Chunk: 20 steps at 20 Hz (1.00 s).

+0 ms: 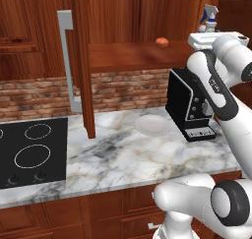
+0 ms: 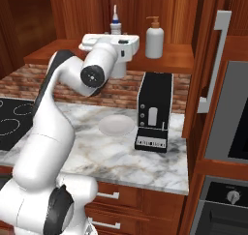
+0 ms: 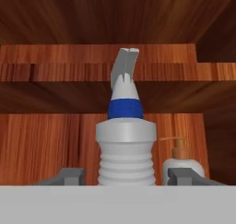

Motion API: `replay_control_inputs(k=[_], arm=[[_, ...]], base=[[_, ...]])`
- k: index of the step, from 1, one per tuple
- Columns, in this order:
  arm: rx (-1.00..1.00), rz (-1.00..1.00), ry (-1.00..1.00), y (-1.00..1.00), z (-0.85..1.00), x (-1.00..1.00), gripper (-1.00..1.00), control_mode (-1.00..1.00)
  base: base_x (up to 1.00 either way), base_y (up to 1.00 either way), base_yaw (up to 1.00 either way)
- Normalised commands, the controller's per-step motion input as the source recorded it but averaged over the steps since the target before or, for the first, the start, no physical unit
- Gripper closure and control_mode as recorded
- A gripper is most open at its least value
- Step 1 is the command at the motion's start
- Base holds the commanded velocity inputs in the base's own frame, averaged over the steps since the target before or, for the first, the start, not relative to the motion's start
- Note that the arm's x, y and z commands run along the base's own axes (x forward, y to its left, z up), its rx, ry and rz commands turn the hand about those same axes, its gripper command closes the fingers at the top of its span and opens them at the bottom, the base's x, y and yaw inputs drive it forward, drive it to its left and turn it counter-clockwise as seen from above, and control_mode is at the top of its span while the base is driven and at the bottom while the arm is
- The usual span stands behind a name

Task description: Pick the spray and soap dispenser from the cabinet and place them on the counter.

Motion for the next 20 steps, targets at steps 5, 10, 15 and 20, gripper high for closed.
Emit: replay_control_inputs(k=[5, 10, 15, 20], arm=[[0.03, 0.00, 0.00, 0.27, 0.00, -0.88, 1.00, -1.00], [0.03, 0.00, 0.00, 0.21, 0.00, -0.75, 1.00, -1.00], [0.03, 0.00, 0.00, 0.16, -0.05, -0.57, 1.00, -1.00], [0.02, 0.00, 0.00, 0.15, -0.18, -0.56, 1.00, -1.00]], base=[[0.00, 0.00, 0.00], [0.00, 0.00, 0.00], [0.00, 0.00, 0.00], [0.00, 0.00, 0.00]])
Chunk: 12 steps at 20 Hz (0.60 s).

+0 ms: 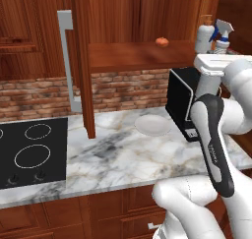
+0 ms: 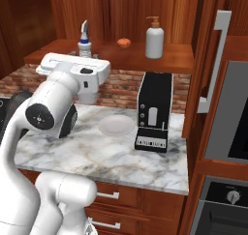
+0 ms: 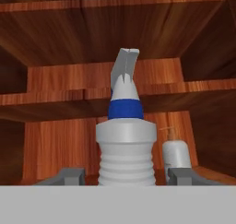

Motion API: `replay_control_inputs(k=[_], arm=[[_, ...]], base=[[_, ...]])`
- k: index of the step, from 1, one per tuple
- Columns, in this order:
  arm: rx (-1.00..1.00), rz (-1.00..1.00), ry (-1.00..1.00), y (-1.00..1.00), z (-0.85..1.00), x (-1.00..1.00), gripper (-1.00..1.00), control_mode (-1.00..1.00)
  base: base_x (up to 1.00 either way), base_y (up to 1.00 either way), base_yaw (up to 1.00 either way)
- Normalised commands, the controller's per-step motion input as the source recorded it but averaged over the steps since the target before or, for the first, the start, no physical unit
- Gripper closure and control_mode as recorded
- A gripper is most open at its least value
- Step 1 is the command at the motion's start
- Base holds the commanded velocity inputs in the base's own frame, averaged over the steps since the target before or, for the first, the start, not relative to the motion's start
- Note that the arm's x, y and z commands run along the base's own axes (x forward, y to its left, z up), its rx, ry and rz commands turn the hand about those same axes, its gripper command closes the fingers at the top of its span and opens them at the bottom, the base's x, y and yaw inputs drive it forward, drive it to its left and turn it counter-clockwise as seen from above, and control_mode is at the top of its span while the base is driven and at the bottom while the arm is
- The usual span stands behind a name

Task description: Pick the spray and soap dispenser from the cabinet and place them on the counter.

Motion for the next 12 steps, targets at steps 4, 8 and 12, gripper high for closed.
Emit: replay_control_inputs(k=[4, 8, 12], arm=[[0.02, 0.00, 0.02, 0.13, -0.37, -0.39, 1.00, -1.00], [0.15, 0.00, 0.02, 0.15, -0.58, -0.05, 1.00, -1.00], [0.05, 0.00, 0.00, 0.13, -0.61, -0.06, 1.00, -1.00]], base=[[0.00, 0.00, 0.00], [0.00, 0.00, 0.00], [0.00, 0.00, 0.00]])
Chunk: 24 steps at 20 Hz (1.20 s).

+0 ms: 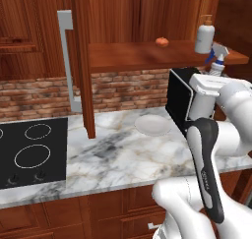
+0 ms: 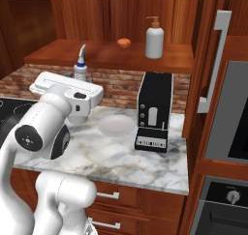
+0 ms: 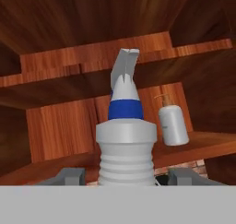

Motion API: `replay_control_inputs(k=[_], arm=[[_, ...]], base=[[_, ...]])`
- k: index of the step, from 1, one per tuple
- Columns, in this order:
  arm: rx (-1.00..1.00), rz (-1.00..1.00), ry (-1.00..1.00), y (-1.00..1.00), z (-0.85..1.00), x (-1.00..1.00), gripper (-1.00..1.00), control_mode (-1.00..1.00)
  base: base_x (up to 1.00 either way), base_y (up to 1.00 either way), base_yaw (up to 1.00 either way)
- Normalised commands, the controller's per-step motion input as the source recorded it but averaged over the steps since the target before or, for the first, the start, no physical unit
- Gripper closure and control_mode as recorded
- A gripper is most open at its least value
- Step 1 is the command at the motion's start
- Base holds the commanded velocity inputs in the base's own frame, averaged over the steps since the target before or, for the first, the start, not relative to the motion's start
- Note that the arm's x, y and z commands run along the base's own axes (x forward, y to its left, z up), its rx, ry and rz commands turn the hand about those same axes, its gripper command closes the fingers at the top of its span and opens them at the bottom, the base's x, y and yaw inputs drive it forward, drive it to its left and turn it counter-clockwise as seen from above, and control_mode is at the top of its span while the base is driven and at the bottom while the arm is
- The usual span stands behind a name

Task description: Pick the spray and soap dispenser from the cabinet and place them on the counter.

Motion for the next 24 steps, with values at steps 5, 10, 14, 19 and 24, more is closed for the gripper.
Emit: replay_control_inputs(k=[5, 10, 14, 19, 24], arm=[[0.00, 0.00, 0.00, 0.15, -0.53, -0.01, 1.00, -1.00], [-0.03, 0.00, 0.02, 0.11, -0.54, -0.06, 1.00, -1.00], [-0.01, 0.00, 0.01, 0.12, -0.65, -0.13, 1.00, -1.00], [0.00, 0.02, 0.02, 0.17, -0.51, 0.00, 1.00, -1.00], [0.06, 0.07, 0.02, 0.32, -0.42, 0.07, 1.00, -1.00]], base=[[0.00, 0.00, 0.00], [0.00, 0.00, 0.00], [0.00, 0.00, 0.00], [0.00, 0.00, 0.00], [0.00, 0.00, 0.00]])
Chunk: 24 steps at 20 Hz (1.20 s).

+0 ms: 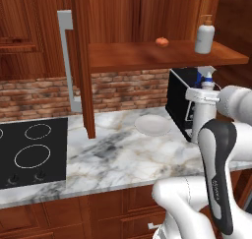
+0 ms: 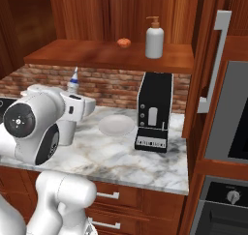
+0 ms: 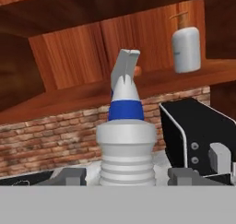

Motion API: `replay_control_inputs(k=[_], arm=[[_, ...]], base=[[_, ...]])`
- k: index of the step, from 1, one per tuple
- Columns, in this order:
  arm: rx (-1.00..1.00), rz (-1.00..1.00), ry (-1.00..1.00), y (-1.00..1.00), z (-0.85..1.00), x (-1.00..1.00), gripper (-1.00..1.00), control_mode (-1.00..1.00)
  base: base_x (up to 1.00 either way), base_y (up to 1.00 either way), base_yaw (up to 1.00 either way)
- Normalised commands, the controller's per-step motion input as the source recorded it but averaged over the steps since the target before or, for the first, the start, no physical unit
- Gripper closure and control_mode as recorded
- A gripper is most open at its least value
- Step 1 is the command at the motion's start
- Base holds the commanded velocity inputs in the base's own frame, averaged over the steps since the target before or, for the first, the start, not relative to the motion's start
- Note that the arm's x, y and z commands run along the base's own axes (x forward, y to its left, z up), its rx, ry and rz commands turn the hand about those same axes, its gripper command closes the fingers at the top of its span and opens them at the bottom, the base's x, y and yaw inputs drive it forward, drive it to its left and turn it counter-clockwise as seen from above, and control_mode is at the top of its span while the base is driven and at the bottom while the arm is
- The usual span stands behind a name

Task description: Pick the spray and soap dispenser from the cabinet and place them on the counter.

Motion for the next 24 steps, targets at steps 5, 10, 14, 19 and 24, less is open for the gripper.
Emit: replay_control_inputs(k=[5, 10, 14, 19, 24], arm=[[0.05, 0.09, 0.00, 0.35, -0.48, 0.21, 1.00, -1.00], [0.01, 0.10, -0.08, 0.33, -0.47, 0.12, 1.00, -1.00], [0.01, 0.11, -0.21, 0.38, -0.45, 0.14, 1.00, -1.00], [0.06, 0.11, -0.27, 0.36, -0.35, 0.17, 1.00, -1.00], [0.13, 0.07, -0.34, 0.24, -0.40, 0.15, 1.00, -1.00]], base=[[0.00, 0.00, 0.00], [0.00, 0.00, 0.00], [0.00, 0.00, 0.00], [0.00, 0.00, 0.00], [0.00, 0.00, 0.00]])
